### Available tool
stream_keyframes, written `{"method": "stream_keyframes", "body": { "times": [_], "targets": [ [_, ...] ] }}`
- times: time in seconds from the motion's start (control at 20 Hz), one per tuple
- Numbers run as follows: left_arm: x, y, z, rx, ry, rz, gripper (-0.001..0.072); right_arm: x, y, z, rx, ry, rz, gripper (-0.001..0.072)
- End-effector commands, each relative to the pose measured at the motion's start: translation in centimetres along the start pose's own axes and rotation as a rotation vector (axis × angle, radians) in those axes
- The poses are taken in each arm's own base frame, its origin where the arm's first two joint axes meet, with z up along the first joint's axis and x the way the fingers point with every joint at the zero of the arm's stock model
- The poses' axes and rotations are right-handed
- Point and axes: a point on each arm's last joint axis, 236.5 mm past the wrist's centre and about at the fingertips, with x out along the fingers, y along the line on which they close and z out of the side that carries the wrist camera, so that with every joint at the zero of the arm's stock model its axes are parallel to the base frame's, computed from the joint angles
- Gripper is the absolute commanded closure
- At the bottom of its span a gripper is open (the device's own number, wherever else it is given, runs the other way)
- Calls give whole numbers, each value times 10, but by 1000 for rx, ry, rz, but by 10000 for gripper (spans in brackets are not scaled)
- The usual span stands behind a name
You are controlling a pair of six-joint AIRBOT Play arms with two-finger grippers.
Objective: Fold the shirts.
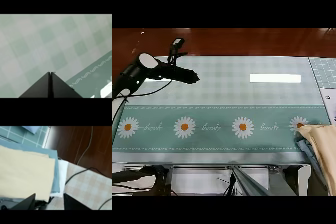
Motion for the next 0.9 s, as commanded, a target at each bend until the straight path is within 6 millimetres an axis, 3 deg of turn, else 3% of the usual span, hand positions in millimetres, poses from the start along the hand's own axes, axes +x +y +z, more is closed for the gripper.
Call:
{"method": "stream_keyframes", "body": {
  "times": [0.0, 0.1, 0.2, 0.25, 0.3, 0.35, 0.4, 0.5, 0.55, 0.65, 0.75, 0.85],
  "targets": [
    [-28, -17, 23, 13, -76, -9, 681, -15, 77, 46, -13, -187, 330, 281],
    [-57, -35, 36, 55, -116, -21, 681, -57, 155, 65, -84, -289, 696, 281],
    [-87, -57, 42, 98, -140, -40, 659, -105, 207, 72, -158, -346, 1007, 281],
    [-99, -64, 45, 139, -155, -38, 503, -123, 223, 72, -183, -349, 1124, 281],
    [-108, -63, 44, 191, -156, -5, 290, -131, 234, 72, -199, -337, 1191, 279],
    [-116, -53, 41, 196, -143, 57, 210, -130, 243, 69, -231, -314, 1202, 253],
    [-122, -42, 34, 156, -111, 112, 205, -126, 257, 59, -298, -276, 1203, 184],
    [-130, -29, -1, 37, 40, 176, 48, -114, 291, 28, -498, -197, 1161, 156],
    [-133, -27, -23, 7, 134, 197, 26, -106, 305, 10, -618, -177, 1107, 96],
    [-137, -25, -56, 21, 283, 244, 10, -82, 326, -23, -853, -144, 935, 97],
    [-142, -16, -74, 15, 368, 353, 12, -65, 342, -44, -960, -125, 773, 98],
    [-148, -9, -77, -53, 372, 465, 14, -62, 356, -67, -1081, -125, 717, 99]
  ]
}}
